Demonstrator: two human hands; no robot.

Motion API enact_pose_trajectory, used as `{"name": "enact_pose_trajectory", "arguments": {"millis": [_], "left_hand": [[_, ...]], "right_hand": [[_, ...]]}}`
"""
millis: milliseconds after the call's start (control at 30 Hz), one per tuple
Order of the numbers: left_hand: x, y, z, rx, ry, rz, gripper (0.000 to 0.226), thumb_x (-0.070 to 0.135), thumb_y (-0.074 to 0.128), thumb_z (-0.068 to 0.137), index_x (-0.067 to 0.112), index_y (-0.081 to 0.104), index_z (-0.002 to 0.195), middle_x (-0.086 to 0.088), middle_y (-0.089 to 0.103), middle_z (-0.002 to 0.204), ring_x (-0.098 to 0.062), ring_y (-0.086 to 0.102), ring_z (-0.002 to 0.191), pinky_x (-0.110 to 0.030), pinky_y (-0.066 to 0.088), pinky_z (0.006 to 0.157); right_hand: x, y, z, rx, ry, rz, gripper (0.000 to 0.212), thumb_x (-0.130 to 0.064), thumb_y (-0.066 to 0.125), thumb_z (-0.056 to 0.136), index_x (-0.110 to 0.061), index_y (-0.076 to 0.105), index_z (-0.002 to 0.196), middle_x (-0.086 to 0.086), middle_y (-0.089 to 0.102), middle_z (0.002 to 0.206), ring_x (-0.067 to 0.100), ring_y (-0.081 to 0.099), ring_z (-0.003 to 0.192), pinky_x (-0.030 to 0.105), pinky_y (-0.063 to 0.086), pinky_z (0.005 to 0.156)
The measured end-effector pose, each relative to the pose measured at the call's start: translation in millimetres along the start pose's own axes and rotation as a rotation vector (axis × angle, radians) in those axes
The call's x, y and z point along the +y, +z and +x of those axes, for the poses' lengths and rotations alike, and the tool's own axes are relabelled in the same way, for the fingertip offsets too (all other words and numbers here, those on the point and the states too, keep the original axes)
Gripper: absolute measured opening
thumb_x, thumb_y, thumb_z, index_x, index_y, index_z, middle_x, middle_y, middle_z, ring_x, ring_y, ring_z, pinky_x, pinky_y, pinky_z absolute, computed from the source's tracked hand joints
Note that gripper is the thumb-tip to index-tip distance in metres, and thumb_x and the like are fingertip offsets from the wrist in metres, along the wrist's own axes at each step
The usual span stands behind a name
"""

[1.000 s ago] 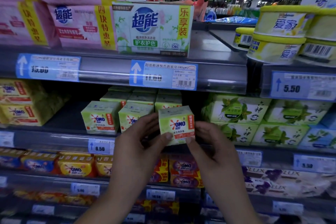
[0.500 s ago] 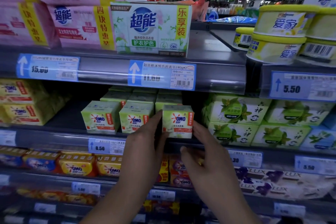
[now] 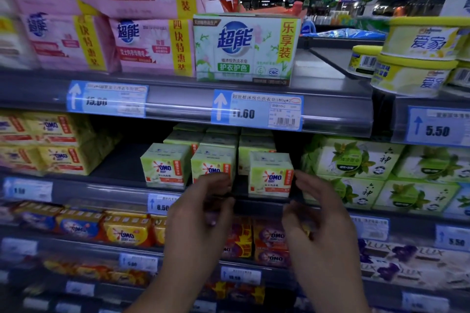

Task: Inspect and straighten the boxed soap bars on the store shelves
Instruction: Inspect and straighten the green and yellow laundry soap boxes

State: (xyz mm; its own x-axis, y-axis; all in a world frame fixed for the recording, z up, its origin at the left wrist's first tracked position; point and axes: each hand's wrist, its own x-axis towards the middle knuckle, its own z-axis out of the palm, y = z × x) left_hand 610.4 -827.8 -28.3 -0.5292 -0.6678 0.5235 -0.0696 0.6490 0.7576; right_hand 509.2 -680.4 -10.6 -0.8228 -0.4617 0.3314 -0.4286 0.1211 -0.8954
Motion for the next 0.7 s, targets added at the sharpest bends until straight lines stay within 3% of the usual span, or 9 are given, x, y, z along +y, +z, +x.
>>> {"name": "enact_pose_trajectory", "arguments": {"millis": [67,133,233,300,367,433,500,600,700], "left_hand": [[-11,-14,-4,0.064,-0.036,-0.027,0.044,0.013,0.07,0.096,0.05,0.059,0.117,0.025,0.064,0.114,0.009,0.061,0.109,-0.01,0.053,0.081],[-20,-23,-7,0.07,-0.072,-0.027,0.05,0.015,0.07,0.097,0.052,0.052,0.126,0.023,0.058,0.124,0.015,0.055,0.112,-0.004,0.05,0.08],[-28,-33,-8,-0.012,-0.124,-0.01,0.059,0.024,0.071,0.096,0.048,0.045,0.144,0.033,0.055,0.13,0.026,0.052,0.106,-0.009,0.05,0.07],[-30,-36,-5,-0.06,-0.14,-0.016,0.067,0.03,0.07,0.094,0.047,0.04,0.152,0.034,0.055,0.132,0.019,0.057,0.104,-0.015,0.053,0.074],[-28,-38,2,-0.112,-0.166,-0.021,0.073,0.035,0.071,0.093,0.043,0.035,0.157,0.027,0.056,0.133,0.006,0.061,0.11,-0.03,0.058,0.088],[-28,-39,9,-0.141,-0.172,-0.023,0.073,0.035,0.073,0.093,0.039,0.038,0.157,0.02,0.06,0.137,-0.007,0.064,0.119,-0.039,0.058,0.098],[-28,-43,12,-0.125,-0.144,-0.066,0.066,0.032,0.075,0.092,0.037,0.048,0.152,0.014,0.065,0.136,-0.01,0.066,0.119,-0.042,0.058,0.097],[-27,-53,14,-0.06,-0.049,-0.188,0.038,0.039,0.07,0.097,0.041,0.06,0.133,0.014,0.066,0.129,-0.005,0.064,0.119,-0.028,0.057,0.094],[-25,-64,14,-0.052,-0.083,-0.402,0.02,0.043,0.072,0.094,0.035,0.064,0.111,0.006,0.069,0.115,-0.013,0.069,0.113,-0.022,0.058,0.086]], "right_hand": [[-5,11,-4,-0.002,-0.036,-0.006,0.037,-0.029,0.067,0.089,-0.055,0.058,0.113,-0.036,0.06,0.113,-0.003,0.065,0.098,0.027,0.054,0.079],[-10,29,-5,-0.1,-0.018,-0.004,0.039,-0.032,0.067,0.091,-0.055,0.055,0.12,-0.037,0.059,0.118,-0.009,0.063,0.102,0.032,0.055,0.086],[-19,59,-5,-0.267,0.06,-0.023,0.062,-0.037,0.066,0.096,-0.067,0.03,0.138,-0.056,0.039,0.124,-0.022,0.053,0.11,0.018,0.047,0.094],[-21,75,-2,-0.304,0.13,-0.013,0.079,-0.033,0.065,0.099,-0.061,0.015,0.153,-0.052,0.031,0.132,-0.025,0.048,0.107,0.013,0.042,0.095],[-24,85,3,-0.281,0.183,-0.013,0.084,-0.028,0.065,0.1,-0.051,0.011,0.16,-0.04,0.032,0.141,-0.027,0.042,0.101,0.009,0.036,0.096],[-26,89,7,-0.244,0.188,-0.009,0.08,-0.023,0.065,0.1,-0.047,0.018,0.161,-0.039,0.037,0.136,-0.025,0.044,0.099,0.004,0.035,0.091],[-28,87,4,-0.202,0.138,0.004,0.073,-0.018,0.064,0.101,-0.052,0.029,0.155,-0.04,0.042,0.13,-0.02,0.053,0.103,0.002,0.043,0.084],[-30,81,-3,-0.103,0.003,0.056,0.064,-0.014,0.066,0.1,-0.063,0.044,0.135,-0.037,0.059,0.128,-0.021,0.057,0.106,-0.002,0.047,0.077],[-33,79,-9,-0.028,-0.063,0.147,0.045,-0.02,0.075,0.093,-0.051,0.061,0.123,-0.034,0.069,0.11,-0.011,0.066,0.101,0.005,0.053,0.077]]}}
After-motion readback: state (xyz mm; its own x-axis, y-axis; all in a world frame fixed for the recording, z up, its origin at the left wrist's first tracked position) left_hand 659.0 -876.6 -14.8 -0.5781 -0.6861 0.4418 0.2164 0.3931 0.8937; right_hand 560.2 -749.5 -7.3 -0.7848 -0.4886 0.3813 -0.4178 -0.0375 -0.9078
